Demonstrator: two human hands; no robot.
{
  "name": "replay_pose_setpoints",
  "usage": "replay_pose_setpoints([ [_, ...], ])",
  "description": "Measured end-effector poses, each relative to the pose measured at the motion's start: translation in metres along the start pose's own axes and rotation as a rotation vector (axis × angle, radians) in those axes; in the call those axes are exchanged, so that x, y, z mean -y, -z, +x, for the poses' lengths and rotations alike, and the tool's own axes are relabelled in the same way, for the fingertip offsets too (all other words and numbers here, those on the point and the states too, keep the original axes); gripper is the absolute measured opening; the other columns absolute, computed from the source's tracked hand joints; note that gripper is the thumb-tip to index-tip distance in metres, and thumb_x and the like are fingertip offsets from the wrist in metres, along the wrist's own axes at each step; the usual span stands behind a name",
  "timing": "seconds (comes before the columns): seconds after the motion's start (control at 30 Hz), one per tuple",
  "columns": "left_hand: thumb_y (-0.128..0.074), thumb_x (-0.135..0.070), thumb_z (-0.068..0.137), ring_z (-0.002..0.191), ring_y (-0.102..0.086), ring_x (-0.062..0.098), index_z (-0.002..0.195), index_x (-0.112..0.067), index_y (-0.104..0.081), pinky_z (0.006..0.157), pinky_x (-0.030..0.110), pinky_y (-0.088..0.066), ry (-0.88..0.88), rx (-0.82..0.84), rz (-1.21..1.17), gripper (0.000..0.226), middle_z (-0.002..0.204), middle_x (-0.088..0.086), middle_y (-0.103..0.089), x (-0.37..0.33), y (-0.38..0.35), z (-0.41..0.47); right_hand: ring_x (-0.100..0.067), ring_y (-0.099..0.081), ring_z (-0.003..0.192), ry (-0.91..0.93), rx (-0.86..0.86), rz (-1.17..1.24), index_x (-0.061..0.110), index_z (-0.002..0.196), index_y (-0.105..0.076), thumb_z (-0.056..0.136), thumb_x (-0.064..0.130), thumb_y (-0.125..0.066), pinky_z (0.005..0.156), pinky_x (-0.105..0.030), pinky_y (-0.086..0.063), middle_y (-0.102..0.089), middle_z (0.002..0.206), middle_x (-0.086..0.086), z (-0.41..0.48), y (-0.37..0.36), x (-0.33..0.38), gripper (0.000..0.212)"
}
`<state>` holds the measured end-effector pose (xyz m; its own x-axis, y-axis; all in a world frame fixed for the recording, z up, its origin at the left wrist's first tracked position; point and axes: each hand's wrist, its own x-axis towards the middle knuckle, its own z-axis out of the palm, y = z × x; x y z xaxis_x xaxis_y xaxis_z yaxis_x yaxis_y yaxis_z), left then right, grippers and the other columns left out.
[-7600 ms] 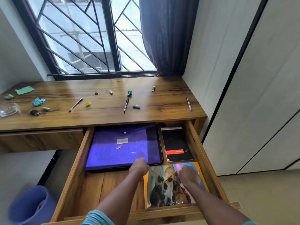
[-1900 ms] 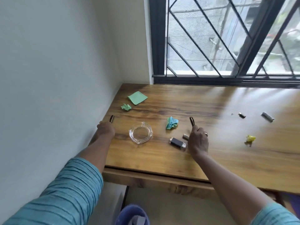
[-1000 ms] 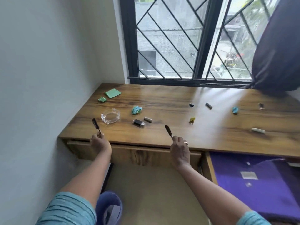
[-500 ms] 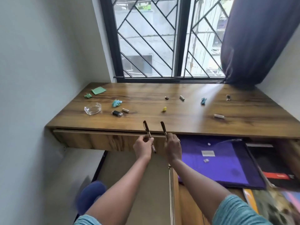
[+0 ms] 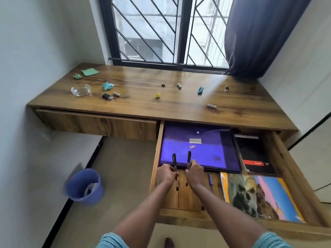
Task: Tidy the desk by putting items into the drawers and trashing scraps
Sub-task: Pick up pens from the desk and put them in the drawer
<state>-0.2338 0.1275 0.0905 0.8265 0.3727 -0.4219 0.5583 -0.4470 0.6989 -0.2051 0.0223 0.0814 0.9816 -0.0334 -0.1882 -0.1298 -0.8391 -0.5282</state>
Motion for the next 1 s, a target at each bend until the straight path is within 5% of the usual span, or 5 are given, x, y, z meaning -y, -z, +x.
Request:
replay_pose_setpoints([
  [0.17, -0.052, -0.017, 0.089, 0.069, -0.069, 0.021, 0.074, -0.009, -0.073, 0.057, 0.028, -0.05, 0.141, -0.011, -0.036, 0.027, 0.073, 0.005, -0.073, 0.018, -0.027, 0.003, -0.025, -0.061, 0.086, -0.102, 0.112, 0.032, 0.01, 0.094, -0.052, 0.096, 0.009, -0.034, 0.072, -0.035, -0.05, -0.065, 0.103, -0.014, -0.012, -0.022, -0.021, 0.019],
  [0.37, -0.029, -0.035, 0.091, 0.086, -0.066, 0.032, 0.088, -0.009, -0.066, 0.076, 0.038, -0.053, 0.26, -0.02, -0.069, 0.045, 0.091, 0.015, -0.07, 0.041, -0.056, 0.02, -0.028, -0.062, 0.098, -0.102, 0.228, 0.081, 0.008, 0.107, -0.056, 0.098, 0.02, -0.02, 0.086, -0.037, -0.05, -0.065, 0.107, -0.014, -0.006, -0.043, -0.038, 0.039],
  [0.67, -0.034, -0.026, 0.098, 0.074, -0.059, 0.021, 0.088, -0.01, -0.064, 0.06, 0.027, -0.045, 0.216, -0.049, 0.14, 0.036, 0.089, 0.01, -0.068, 0.026, -0.055, 0.005, -0.031, -0.057, 0.107, -0.04, 0.299, -0.024, 0.009, 0.118, -0.043, 0.099, 0.017, -0.028, 0.084, -0.036, -0.047, -0.055, 0.119, -0.016, -0.01, -0.038, -0.031, 0.026],
  [0.9, -0.035, -0.018, 0.101, 0.093, -0.065, 0.022, 0.103, -0.008, -0.063, 0.077, 0.031, -0.056, 0.112, -0.024, 0.406, 0.03, 0.102, 0.01, -0.066, 0.017, -0.046, -0.01, -0.03, -0.06, 0.098, -0.093, 0.232, -0.022, 0.007, 0.119, -0.048, 0.098, 0.018, -0.026, 0.079, -0.031, -0.047, -0.06, 0.113, -0.014, -0.017, -0.034, -0.027, 0.032],
  [1.0, -0.044, -0.018, 0.098, 0.086, -0.065, 0.02, 0.102, -0.009, -0.064, 0.067, 0.03, -0.056, 0.087, -0.047, 0.402, 0.022, 0.095, 0.009, -0.066, 0.018, -0.039, -0.016, -0.024, -0.061, 0.09, -0.143, 0.162, -0.035, 0.008, 0.117, -0.047, 0.094, 0.012, -0.041, 0.071, -0.03, -0.049, -0.063, 0.106, -0.01, -0.019, -0.019, -0.025, 0.024],
])
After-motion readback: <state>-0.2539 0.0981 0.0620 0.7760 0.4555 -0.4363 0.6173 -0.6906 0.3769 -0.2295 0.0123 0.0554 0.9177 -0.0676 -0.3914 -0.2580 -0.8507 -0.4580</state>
